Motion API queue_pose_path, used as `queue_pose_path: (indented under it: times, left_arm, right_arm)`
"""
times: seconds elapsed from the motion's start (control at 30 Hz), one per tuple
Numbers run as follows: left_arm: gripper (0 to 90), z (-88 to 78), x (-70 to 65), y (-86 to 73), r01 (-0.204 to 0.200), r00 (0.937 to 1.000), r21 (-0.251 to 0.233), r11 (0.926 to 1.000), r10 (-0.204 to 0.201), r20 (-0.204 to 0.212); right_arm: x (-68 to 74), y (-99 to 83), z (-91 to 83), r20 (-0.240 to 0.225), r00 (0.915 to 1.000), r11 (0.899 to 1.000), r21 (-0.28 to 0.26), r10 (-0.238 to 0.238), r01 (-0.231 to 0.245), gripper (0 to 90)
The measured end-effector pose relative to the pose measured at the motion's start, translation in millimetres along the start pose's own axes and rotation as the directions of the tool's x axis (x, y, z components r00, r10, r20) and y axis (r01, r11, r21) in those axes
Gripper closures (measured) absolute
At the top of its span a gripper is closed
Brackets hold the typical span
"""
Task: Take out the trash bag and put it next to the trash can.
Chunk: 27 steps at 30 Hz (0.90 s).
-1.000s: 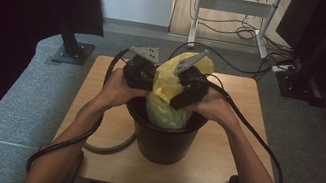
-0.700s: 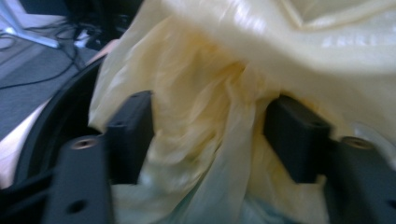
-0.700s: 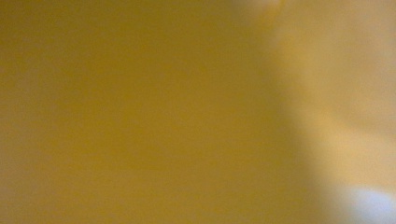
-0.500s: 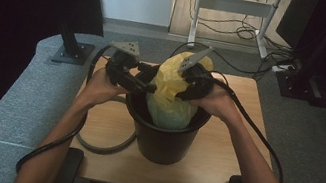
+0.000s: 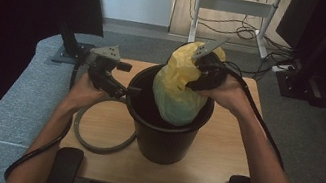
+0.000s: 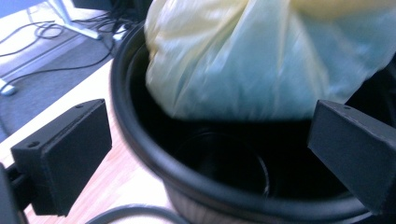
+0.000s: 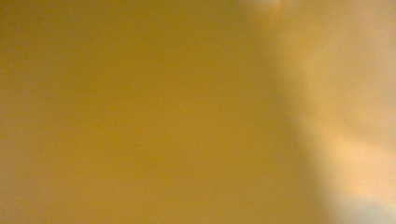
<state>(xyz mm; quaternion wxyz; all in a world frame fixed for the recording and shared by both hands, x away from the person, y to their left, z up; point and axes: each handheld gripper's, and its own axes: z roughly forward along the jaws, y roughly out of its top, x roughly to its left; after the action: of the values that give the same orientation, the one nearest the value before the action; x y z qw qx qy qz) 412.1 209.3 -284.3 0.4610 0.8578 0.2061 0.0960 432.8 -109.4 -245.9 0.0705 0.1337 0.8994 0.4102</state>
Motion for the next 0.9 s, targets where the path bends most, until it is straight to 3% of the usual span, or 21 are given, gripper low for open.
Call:
queue_pose_path:
  times: [0.33, 0.57, 0.9]
  left_arm:
    - [0.0, -16.3, 8.0, -34.6, 0.051, 0.9973, -0.016, 0.9986, -0.051, -0.052]
    - [0.0, -19.4, 17.6, -71.1, 0.109, 0.9892, -0.029, 0.9937, -0.111, -0.096]
    - [0.0, -10.4, 23.3, -109.3, 0.162, 0.983, -0.056, 0.9853, -0.166, -0.079]
  right_arm:
    - [-1.5, 11.4, -20.1, 0.022, 0.9997, 1.0, -0.023, 0.002, -0.002, 75.1]
    - [-3.7, 15.8, -34.0, 0.049, 0.9987, 0.999, -0.033, 0.013, -0.011, 74.8]
    - [-7.4, 18.9, -49.6, 0.092, 0.9953, 0.999, -0.041, 0.029, -0.025, 74.7]
